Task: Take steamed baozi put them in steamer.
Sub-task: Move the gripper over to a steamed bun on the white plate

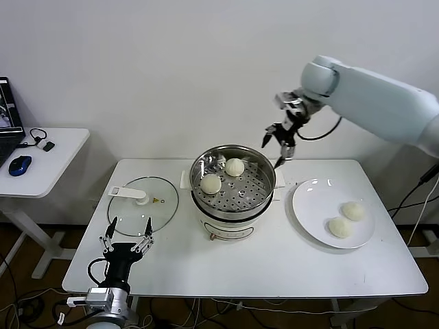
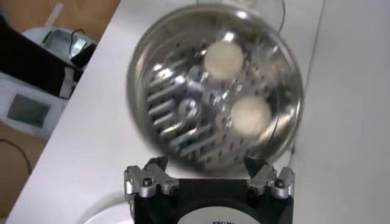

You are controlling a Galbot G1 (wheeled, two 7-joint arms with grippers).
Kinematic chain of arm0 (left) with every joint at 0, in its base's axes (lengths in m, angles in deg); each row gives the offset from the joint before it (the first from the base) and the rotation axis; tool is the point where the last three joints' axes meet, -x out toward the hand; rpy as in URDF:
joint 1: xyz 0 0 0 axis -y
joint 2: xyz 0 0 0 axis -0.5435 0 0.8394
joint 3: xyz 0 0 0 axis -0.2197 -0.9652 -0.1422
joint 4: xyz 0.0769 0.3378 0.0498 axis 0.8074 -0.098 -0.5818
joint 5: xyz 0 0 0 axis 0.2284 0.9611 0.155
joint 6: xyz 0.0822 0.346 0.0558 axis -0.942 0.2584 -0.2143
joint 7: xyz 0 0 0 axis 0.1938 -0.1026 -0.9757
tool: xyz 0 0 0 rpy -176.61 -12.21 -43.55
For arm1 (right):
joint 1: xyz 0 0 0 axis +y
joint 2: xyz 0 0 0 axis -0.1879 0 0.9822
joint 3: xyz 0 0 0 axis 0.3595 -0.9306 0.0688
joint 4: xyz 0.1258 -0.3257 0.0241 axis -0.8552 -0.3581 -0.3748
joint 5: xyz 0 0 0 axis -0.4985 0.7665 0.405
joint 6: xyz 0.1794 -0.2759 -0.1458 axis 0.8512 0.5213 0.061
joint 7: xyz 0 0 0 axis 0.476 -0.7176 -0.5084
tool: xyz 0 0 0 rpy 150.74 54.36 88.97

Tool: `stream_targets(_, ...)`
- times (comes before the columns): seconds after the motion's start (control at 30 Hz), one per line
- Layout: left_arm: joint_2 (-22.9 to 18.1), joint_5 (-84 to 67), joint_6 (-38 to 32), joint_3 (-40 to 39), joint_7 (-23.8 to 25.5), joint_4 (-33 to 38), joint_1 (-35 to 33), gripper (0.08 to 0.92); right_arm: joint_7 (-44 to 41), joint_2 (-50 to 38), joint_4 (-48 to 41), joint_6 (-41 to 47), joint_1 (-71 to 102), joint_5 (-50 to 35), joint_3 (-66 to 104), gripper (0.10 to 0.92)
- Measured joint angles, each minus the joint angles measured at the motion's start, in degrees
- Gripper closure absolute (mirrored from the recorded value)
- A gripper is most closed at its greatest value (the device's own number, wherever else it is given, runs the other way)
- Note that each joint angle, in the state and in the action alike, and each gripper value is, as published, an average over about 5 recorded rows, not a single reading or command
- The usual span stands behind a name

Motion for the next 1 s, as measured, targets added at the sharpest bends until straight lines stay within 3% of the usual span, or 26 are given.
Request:
stream_targets(0.43, -0.54, -0.17, 0.13, -0.98, 0.12, 0.89, 0.29, 0.177, -1.4, -13.76, 1.69, -4.4, 9.56, 10.69, 6.19, 0.203)
stream_targets(1.0, -0.61, -0.27, -0.13, -0.64, 0.07, 0.65, -0.7, 0.177, -1.12, -15.52, -2.45, -8.23, 30.62, 29.0, 23.21, 0.203)
